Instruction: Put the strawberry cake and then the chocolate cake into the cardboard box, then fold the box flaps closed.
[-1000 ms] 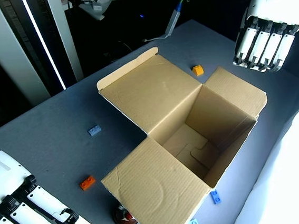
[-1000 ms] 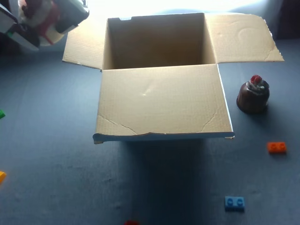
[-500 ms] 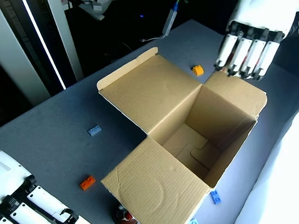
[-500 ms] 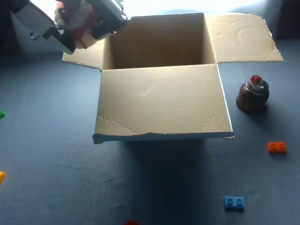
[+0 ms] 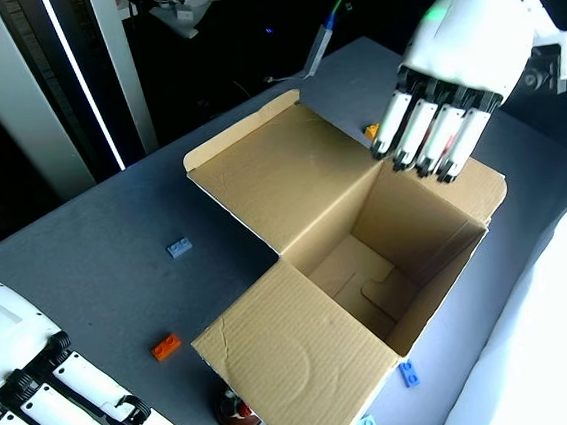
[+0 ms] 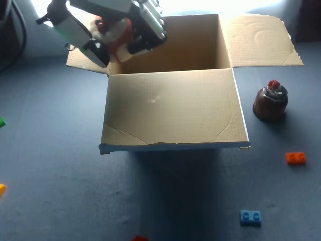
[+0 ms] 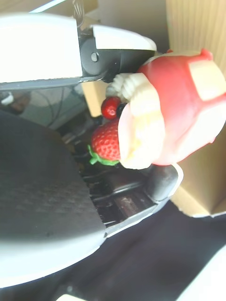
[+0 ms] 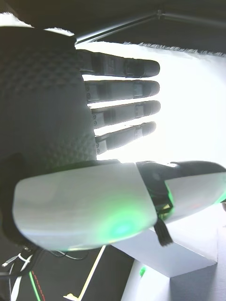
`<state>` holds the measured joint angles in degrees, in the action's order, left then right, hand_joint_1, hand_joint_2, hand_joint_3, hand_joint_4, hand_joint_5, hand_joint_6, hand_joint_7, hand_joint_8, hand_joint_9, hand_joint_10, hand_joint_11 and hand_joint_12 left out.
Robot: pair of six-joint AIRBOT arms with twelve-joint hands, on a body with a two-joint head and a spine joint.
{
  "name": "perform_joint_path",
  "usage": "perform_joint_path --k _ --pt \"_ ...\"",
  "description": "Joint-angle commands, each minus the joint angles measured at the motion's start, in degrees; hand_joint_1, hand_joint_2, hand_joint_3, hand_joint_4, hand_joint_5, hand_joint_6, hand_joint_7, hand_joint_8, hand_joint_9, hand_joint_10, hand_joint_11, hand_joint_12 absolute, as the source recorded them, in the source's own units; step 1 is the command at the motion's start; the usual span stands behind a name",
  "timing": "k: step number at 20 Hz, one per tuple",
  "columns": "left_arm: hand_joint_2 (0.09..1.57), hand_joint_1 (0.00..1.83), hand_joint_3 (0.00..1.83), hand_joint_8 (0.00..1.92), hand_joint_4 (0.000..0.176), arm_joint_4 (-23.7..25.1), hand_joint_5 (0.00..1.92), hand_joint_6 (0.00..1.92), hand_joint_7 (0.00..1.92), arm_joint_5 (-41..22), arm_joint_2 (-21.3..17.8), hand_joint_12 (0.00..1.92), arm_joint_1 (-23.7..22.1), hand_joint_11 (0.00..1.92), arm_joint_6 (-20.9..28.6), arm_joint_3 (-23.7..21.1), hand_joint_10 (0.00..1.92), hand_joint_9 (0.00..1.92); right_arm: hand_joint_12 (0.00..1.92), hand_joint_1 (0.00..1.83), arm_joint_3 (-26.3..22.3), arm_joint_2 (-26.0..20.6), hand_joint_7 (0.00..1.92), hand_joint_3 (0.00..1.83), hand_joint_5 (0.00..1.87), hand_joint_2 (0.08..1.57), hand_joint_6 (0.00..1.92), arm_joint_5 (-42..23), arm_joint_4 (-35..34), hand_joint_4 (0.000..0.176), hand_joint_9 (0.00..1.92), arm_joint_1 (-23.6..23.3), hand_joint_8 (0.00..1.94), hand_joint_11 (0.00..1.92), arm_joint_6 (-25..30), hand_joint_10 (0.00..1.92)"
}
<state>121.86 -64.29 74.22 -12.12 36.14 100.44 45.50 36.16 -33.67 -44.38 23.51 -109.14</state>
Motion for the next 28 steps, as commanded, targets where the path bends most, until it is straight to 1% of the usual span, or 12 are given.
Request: perform_joint_path --k 1,9,10,11,13,16,17,19,21,23,25,28 --pt "1.33 1.27 0.0 1.6 0.0 -5.41 0.56 1.67 0.54 2.48 -0.07 1.86 -0.16 0.4 -0.69 0.16 1.72 0.57 0.24 1.05 0.15 -0.66 0.11 0.0 0.06 1.03 0.0 -6.62 1.6 0.0 0.12 -0.59 0.0 0.0 -0.31 0.0" --pt "1.33 1.27 0.0 1.6 0.0 -5.99 0.55 1.67 0.54 6.22 5.47 1.92 1.93 0.36 -3.03 4.52 1.71 0.57 0.2 1.05 0.16 -0.63 0.08 0.0 0.05 1.03 0.0 -6.62 1.6 0.008 0.12 -0.62 0.01 0.0 -0.31 0.0" --pt "1.32 1.14 0.0 1.64 0.0 -6.23 0.62 1.5 0.59 6.45 6.02 1.91 2.05 0.37 -3.25 5.08 1.68 0.45 0.13 1.04 0.16 -0.62 0.07 0.0 0.03 1.04 0.0 -6.62 1.6 0.007 0.1 -0.62 0.0 0.0 -0.31 0.0" --pt "1.27 1.1 0.0 1.5 0.0 -6.42 0.68 1.43 0.38 6.68 6.61 1.86 2.22 0.35 -3.46 5.68 1.63 0.39 0.17 1.02 0.16 -0.6 0.08 0.0 0.04 1.04 0.0 -6.62 1.6 0.008 0.11 -0.62 0.0 0.0 -0.31 0.0" --pt "1.09 1.15 0.0 1.26 0.0 -6.7 0.49 0.85 0.31 7.19 7.6 1.79 2.89 0.28 -4.05 6.48 1.51 0.32 0.25 1.04 0.16 -0.57 0.08 0.0 0.05 1.03 0.0 -6.62 1.6 0.007 0.12 -0.62 0.0 0.0 -0.31 0.0" --pt "1.13 0.98 0.0 0.69 0.0 -6.66 0.44 0.42 0.4 7.95 8.45 1.63 4.32 0.19 -4.58 6.69 1.19 0.31 0.2 1.05 0.16 -0.56 0.08 0.0 0.04 1.03 0.0 -6.62 1.6 0.007 0.12 -0.62 0.0 0.0 -0.31 0.0" --pt "1.15 0.87 0.0 0.41 0.0 -6.65 0.43 0.28 0.47 8.3 8.49 1.53 4.71 0.16 -4.86 6.49 0.97 0.36 0.17 1.07 0.16 -0.56 0.08 0.0 0.05 1.03 0.0 -6.62 1.6 0.007 0.11 -0.62 0.0 0.0 -0.32 0.0" --pt "1.1 0.79 0.0 0.09 0.0 -6.66 0.44 0.1 0.54 8.73 8.55 1.39 5.39 0.15 -5.27 6.33 0.65 0.44 0.17 1.06 0.16 -0.56 0.07 0.0 0.06 1.03 0.0 -6.6 1.6 0.003 0.11 -0.62 0.0 0.0 -0.32 0.0" --pt "1.05 0.7 0.0 0.01 0.0 -6.66 0.39 0.01 0.5 8.85 8.55 1.3 5.59 0.13 -5.42 6.34 0.37 0.47 0.16 1.04 0.16 -0.55 0.07 0.0 0.06 1.04 0.0 -6.45 1.6 0.004 0.11 -0.6 0.0 0.0 -0.32 0.0" --pt "0.99 0.62 0.0 0.0 0.018 -6.53 0.34 0.0 0.4 8.88 8.55 1.29 5.4 0.07 -5.62 6.64 0.14 0.46 0.18 1.06 0.19 -0.55 0.09 0.0 0.05 1.03 0.0 -5.49 0.7 0.002 0.12 -0.5 0.0 0.0 -0.29 0.0" --pt "0.94 0.56 0.0 0.0 0.032 -6.38 0.31 0.0 0.34 8.98 8.56 1.3 4.7 0.01 -5.97 7.28 0.06 0.42 0.2 1.04 0.84 -0.4 0.08 0.0 0.05 1.04 0.01 -3.33 -0.26 0.003 0.12 -0.46 0.0 0.0 1.04 0.0" --pt "0.93 0.52 0.0 0.0 0.039 -6.18 0.28 0.0 0.33 9.02 8.57 1.29 3.02 0.0 -6.76 9.32 0.04 0.41 0.16 1.03 4.56 1.18 0.08 0.0 0.04 1.04 0.0 1.78 -0.25 0.004 0.11 -0.38 0.0 0.0 10.14 0.0"
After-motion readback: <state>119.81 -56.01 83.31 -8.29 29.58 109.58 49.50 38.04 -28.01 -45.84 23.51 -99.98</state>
